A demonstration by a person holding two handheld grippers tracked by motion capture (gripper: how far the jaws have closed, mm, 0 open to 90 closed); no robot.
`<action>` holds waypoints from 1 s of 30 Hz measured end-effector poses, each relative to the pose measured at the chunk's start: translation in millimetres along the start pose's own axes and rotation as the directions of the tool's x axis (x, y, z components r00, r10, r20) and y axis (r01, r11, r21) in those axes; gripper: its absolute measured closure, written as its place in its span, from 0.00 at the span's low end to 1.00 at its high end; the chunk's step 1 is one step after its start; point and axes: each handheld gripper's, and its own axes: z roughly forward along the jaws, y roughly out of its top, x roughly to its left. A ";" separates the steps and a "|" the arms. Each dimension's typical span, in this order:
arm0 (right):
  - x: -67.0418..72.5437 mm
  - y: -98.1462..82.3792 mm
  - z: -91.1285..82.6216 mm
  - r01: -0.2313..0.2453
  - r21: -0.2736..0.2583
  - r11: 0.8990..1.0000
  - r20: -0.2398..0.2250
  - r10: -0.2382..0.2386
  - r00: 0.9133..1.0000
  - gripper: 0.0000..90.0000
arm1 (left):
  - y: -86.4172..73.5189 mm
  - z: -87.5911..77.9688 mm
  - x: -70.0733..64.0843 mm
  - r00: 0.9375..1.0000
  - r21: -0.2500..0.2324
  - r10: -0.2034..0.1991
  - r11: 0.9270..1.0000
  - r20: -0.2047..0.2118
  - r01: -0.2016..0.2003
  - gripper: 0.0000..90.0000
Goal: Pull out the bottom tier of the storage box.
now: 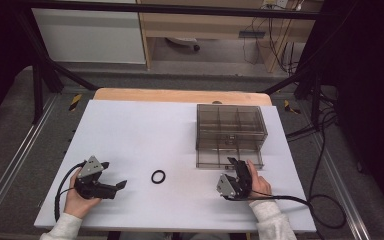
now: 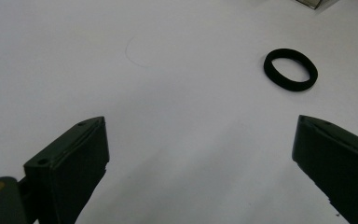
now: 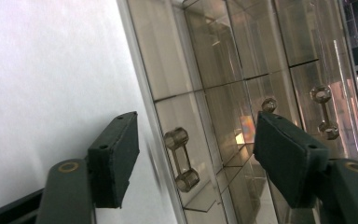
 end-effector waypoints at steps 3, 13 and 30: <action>-1.7 0.2 -1.4 -0.047 -0.008 0.999 -0.013 0.047 0.999 0.29 | 0.1 -0.2 -0.1 1.000 -0.002 0.000 1.000 0.000 0.000 0.04; -10.2 -1.4 -3.7 -0.211 -0.029 0.977 -0.094 0.208 0.974 0.18 | 0.0 -1.0 -0.2 1.000 -0.004 -0.003 1.000 0.000 0.003 0.04; -19.3 -3.4 -7.9 -0.387 -0.013 0.922 -0.183 0.378 0.907 0.07 | 0.0 -0.2 -0.2 1.000 -0.001 -0.004 1.000 -0.002 0.004 0.04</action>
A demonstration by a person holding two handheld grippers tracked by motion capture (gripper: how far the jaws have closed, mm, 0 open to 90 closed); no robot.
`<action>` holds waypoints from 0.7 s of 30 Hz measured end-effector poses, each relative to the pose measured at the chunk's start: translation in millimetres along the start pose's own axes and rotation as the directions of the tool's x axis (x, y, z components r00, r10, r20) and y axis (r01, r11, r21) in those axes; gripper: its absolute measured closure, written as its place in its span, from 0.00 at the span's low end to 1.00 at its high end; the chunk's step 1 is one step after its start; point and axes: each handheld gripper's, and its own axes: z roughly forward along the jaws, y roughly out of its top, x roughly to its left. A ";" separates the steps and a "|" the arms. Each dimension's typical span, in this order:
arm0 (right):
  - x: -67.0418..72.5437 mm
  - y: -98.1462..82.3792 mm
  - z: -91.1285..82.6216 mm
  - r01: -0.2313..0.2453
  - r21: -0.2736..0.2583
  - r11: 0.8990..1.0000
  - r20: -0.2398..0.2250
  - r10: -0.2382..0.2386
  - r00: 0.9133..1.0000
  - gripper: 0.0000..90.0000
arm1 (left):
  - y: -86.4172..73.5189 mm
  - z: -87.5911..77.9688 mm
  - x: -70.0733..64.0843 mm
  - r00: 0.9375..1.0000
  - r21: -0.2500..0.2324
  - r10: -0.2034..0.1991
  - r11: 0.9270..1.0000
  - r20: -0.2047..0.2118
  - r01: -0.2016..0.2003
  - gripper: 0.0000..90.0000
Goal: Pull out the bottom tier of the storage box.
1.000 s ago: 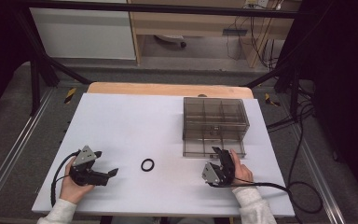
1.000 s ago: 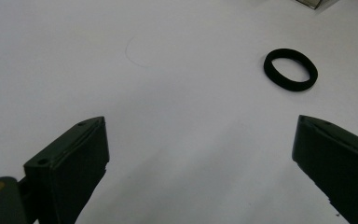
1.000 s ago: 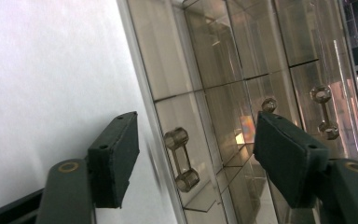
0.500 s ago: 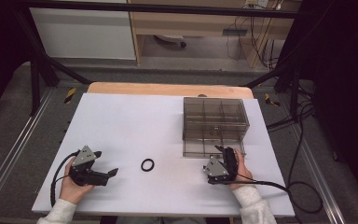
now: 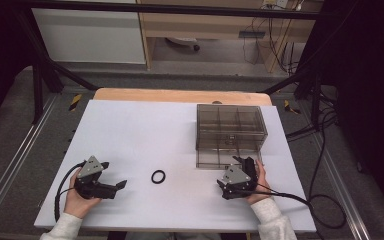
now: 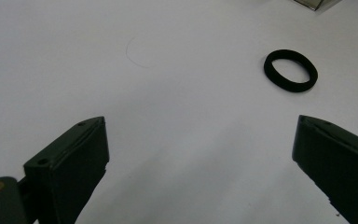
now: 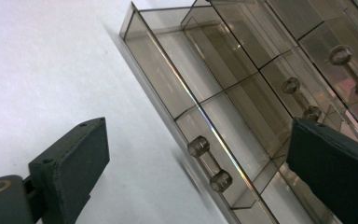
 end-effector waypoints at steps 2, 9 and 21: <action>-1.5 1.1 -1.4 -0.023 -0.003 1.000 -0.004 0.023 1.000 0.05 | 0.2 -0.6 0.1 1.000 -0.003 -0.002 1.000 0.000 0.002 0.04; -6.7 3.2 -5.1 -0.088 -0.003 0.996 -0.029 0.088 0.996 0.03 | -0.7 -2.0 0.9 1.000 -0.005 -0.007 1.000 -0.002 0.007 0.04; -12.8 8.4 -10.2 -0.220 -0.021 0.975 -0.112 0.216 0.970 0.02 | -0.8 -3.0 1.3 1.000 -0.012 -0.009 1.000 0.001 0.009 0.04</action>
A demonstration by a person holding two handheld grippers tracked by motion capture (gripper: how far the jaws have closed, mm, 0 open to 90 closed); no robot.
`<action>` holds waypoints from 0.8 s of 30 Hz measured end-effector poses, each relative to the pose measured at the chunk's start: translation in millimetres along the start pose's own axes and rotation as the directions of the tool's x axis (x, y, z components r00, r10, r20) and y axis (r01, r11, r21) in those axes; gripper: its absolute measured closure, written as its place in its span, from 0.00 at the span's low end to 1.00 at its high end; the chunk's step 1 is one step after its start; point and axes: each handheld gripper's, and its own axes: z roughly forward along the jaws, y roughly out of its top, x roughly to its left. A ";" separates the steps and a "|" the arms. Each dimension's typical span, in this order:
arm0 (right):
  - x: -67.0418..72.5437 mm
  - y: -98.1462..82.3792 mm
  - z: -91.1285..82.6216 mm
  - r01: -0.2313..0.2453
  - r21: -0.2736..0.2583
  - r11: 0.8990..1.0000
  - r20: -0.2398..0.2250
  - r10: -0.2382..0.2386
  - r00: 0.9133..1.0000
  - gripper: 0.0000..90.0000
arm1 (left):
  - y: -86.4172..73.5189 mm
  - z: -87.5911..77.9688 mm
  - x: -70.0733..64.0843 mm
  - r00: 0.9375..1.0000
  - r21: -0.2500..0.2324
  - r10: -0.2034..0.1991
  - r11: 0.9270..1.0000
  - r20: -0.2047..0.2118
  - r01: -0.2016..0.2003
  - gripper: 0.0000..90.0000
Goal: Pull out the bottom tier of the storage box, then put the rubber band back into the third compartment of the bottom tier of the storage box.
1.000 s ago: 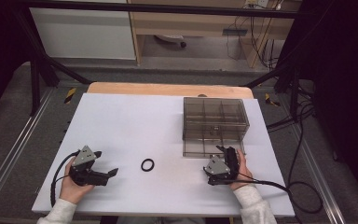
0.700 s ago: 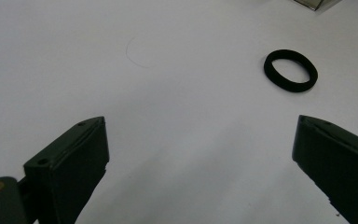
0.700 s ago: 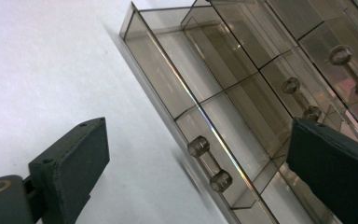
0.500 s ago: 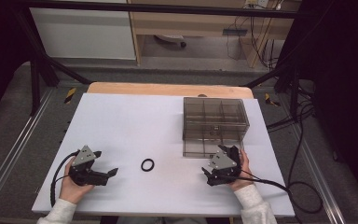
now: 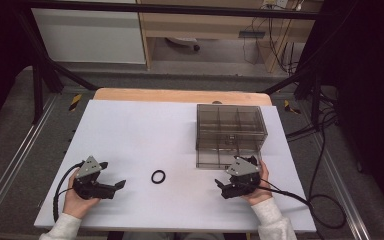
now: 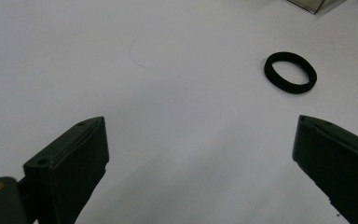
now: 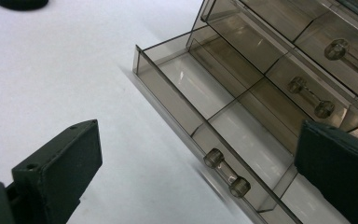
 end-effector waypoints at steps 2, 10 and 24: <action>-1.1 0.6 0.2 -0.017 0.006 1.000 -0.019 0.017 1.000 0.02 | 0.1 0.1 0.1 1.000 0.000 0.000 1.000 0.001 0.000 0.04; -2.2 3.4 3.2 -0.085 0.010 0.996 -0.074 0.086 0.994 0.02 | 0.1 -0.4 0.7 1.000 -0.003 -0.001 1.000 0.001 0.001 0.04; 0.3 14.3 7.6 -0.177 -0.005 0.984 -0.158 0.174 0.972 0.02 | -0.4 0.0 1.6 1.000 -0.004 -0.007 1.000 0.002 0.007 0.04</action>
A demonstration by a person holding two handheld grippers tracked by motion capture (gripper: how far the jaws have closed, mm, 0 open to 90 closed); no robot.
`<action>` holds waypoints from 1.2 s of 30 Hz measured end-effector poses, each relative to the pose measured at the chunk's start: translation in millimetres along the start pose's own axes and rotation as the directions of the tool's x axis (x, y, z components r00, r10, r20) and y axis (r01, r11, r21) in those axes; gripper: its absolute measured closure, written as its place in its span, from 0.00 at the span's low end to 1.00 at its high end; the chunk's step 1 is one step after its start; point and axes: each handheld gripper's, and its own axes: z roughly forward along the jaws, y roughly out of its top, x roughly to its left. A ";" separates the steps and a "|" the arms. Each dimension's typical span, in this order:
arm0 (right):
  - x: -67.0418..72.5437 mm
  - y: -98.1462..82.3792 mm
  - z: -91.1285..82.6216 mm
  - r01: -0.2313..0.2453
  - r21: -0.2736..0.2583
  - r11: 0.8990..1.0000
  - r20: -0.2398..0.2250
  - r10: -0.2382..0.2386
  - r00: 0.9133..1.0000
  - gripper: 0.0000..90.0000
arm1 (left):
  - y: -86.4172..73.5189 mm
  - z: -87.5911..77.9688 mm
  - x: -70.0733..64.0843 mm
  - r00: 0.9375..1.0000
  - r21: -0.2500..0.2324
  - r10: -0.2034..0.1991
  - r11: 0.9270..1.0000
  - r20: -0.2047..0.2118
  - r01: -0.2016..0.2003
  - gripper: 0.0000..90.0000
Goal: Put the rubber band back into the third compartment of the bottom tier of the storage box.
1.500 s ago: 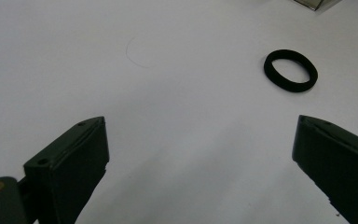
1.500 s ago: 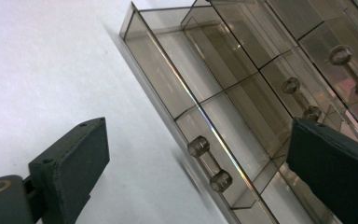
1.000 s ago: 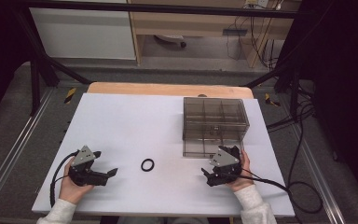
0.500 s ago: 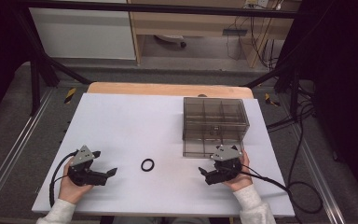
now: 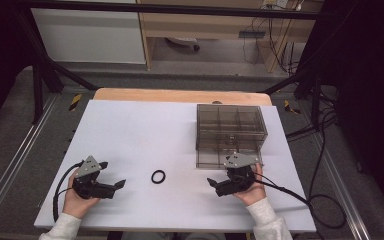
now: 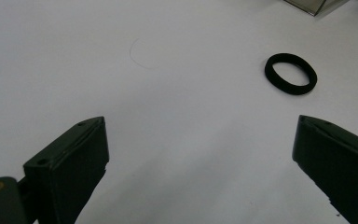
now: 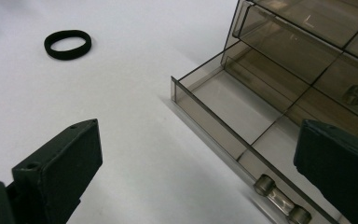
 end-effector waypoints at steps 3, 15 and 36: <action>0.2 0.5 2.9 -0.016 0.006 1.000 -0.012 0.016 1.000 0.02 | 0.2 0.4 -0.5 1.000 0.001 0.001 1.000 0.000 -0.001 0.04; 6.2 13.3 6.9 -0.054 -0.021 0.998 -0.061 0.053 0.997 0.02 | 0.6 0.5 -0.8 1.000 0.002 0.003 1.000 -0.001 -0.003 0.04; 23.0 42.6 23.5 -0.053 -0.025 0.998 -0.117 0.050 0.992 0.03 | 0.8 0.3 -1.3 1.000 0.003 0.004 1.000 -0.001 -0.004 0.04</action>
